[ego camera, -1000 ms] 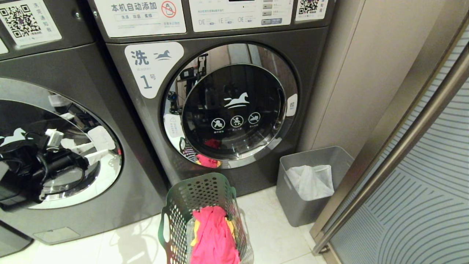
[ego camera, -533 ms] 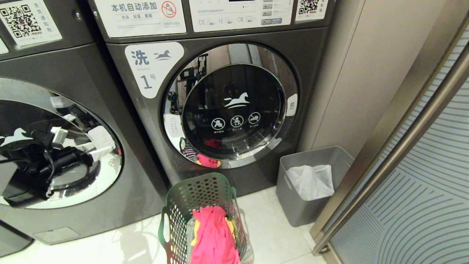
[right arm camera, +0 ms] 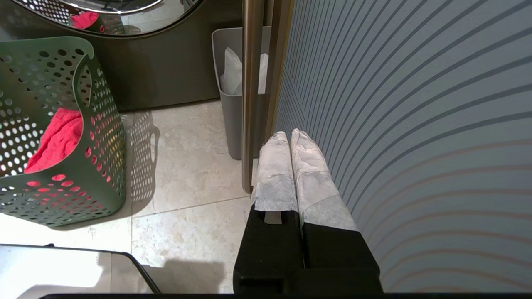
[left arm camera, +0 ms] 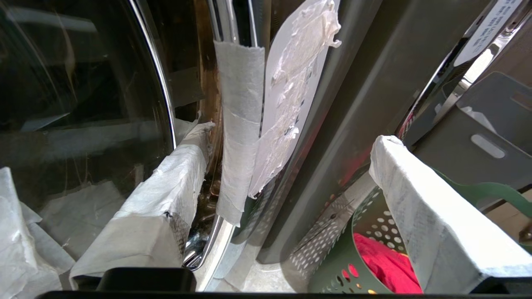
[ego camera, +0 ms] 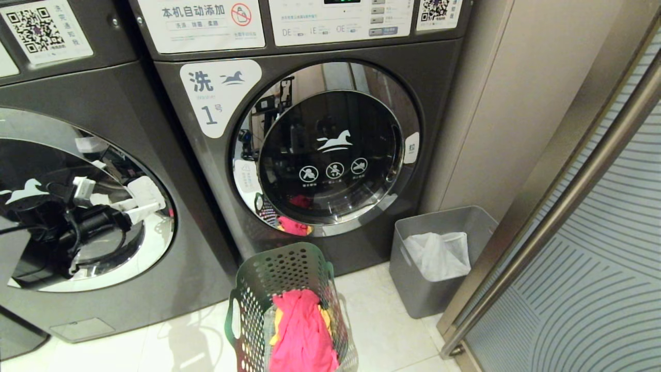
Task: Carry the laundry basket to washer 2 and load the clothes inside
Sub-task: Open the lid of the washing machine
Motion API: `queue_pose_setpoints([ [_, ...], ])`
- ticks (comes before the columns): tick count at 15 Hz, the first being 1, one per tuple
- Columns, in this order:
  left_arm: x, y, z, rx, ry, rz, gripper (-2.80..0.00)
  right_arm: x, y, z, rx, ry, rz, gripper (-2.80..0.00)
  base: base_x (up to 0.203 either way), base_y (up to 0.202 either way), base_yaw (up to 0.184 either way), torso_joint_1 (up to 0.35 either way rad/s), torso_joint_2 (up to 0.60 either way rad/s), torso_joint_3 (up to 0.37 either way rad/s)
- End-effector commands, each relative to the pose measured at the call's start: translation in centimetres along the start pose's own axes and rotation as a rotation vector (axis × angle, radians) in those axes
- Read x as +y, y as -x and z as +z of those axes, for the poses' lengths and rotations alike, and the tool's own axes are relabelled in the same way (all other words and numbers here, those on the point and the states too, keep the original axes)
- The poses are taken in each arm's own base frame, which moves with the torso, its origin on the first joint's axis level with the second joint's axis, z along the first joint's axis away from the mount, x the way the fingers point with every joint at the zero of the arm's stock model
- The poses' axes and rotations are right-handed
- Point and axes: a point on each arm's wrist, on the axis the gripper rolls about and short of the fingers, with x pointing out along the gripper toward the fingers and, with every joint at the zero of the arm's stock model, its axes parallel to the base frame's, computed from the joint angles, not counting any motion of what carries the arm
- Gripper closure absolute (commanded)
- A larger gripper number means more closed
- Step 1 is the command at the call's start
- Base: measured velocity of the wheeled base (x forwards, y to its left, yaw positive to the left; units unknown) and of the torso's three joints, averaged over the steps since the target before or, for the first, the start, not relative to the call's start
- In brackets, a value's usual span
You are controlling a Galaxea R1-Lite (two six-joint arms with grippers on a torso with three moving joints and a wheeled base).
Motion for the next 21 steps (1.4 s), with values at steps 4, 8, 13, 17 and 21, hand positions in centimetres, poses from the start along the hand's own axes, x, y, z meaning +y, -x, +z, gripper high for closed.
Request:
queue_pose_setpoints([
  [4,-0.10,-0.05,-0.90,0.014,0.007,-0.088,-2.80,0.00,0.00,-0.02,0.001,0.001,0.001,0.00,0.000,0.000,0.000,0.000,0.00,0.000],
  [8,0.09,0.30,-1.11,0.019,0.006,-0.141,-2.80,0.00,0.00,-0.02,0.001,0.001,0.001,0.00,0.000,0.000,0.000,0.000,0.00,0.000],
  [13,0.05,0.58,-0.80,0.009,-0.036,-0.218,-2.80,0.00,0.00,-0.02,0.001,0.001,0.001,0.00,0.000,0.000,0.000,0.000,0.00,0.000],
  [17,-0.13,0.45,-0.84,0.012,-0.043,-0.260,-2.80,0.00,0.00,-0.02,0.001,0.001,0.001,0.00,0.000,0.000,0.000,0.000,0.00,0.000],
  [21,-0.80,-0.34,-0.93,0.018,-0.046,-0.328,-2.80,0.01,0.00,-0.02,0.001,0.001,-0.001,0.00,0.000,0.000,0.000,0.000,0.00,0.000],
])
